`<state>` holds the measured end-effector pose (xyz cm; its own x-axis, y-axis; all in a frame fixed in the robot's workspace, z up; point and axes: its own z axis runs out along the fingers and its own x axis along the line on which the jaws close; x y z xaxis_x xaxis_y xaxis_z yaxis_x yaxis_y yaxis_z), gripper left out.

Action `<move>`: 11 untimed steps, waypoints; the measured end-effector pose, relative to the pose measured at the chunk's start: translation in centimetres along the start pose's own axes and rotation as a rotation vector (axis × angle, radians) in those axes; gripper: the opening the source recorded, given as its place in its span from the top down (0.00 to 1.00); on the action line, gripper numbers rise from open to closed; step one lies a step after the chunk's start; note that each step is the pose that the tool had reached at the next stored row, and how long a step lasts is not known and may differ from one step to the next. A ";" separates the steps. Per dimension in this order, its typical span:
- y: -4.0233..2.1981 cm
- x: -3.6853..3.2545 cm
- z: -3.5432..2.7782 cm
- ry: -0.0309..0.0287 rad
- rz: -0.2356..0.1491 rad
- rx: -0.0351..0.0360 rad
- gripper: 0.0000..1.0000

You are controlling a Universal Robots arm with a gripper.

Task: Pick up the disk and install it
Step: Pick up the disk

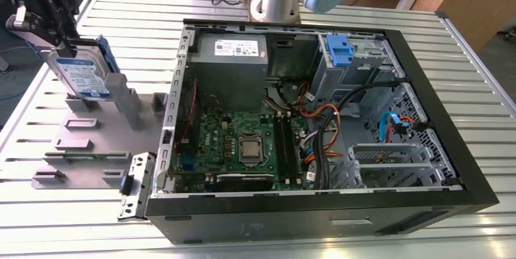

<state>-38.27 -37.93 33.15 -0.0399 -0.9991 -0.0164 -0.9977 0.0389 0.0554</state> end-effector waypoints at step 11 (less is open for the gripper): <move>0.05 -0.02 -0.97 -0.0001 0.000 0.0000 0.65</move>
<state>-38.27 -37.93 34.12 -0.0399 -0.9991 -0.0165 -0.9977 0.0389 0.0554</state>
